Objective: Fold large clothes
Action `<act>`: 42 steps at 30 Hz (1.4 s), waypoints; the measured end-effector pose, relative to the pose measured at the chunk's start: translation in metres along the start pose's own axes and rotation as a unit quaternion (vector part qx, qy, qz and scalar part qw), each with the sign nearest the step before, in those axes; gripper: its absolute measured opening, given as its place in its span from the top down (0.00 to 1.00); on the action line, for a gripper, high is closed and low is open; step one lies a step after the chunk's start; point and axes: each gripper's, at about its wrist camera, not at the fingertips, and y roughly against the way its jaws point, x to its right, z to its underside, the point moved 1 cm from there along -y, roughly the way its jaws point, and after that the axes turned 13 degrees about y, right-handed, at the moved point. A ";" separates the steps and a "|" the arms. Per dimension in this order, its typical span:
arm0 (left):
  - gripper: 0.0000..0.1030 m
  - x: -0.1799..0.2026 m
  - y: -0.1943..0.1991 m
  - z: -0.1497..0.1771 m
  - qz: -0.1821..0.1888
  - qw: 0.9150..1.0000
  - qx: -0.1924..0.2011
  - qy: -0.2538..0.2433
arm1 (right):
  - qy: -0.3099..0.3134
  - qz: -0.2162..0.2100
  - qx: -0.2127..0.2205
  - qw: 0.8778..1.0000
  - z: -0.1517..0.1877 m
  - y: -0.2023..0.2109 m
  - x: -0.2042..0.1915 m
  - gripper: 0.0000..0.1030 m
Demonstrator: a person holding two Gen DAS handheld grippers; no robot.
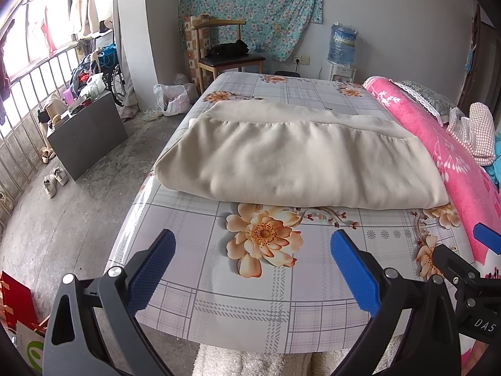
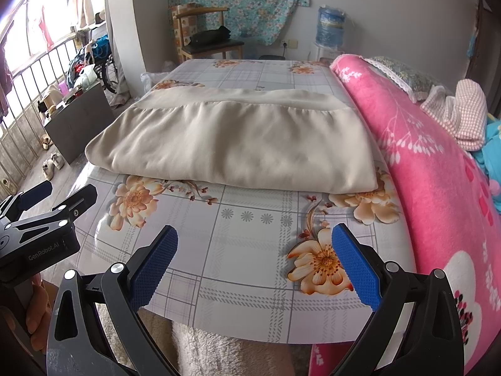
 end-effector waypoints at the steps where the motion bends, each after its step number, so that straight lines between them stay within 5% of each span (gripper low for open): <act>1: 0.05 0.002 0.001 0.001 0.000 1.000 0.000 0.000 | 0.000 0.000 0.000 1.000 0.000 0.000 0.000 0.08; 42: 0.05 -0.001 0.001 0.001 -0.003 1.000 0.002 0.000 | 0.005 -0.004 -0.002 1.000 0.004 0.000 0.000 0.08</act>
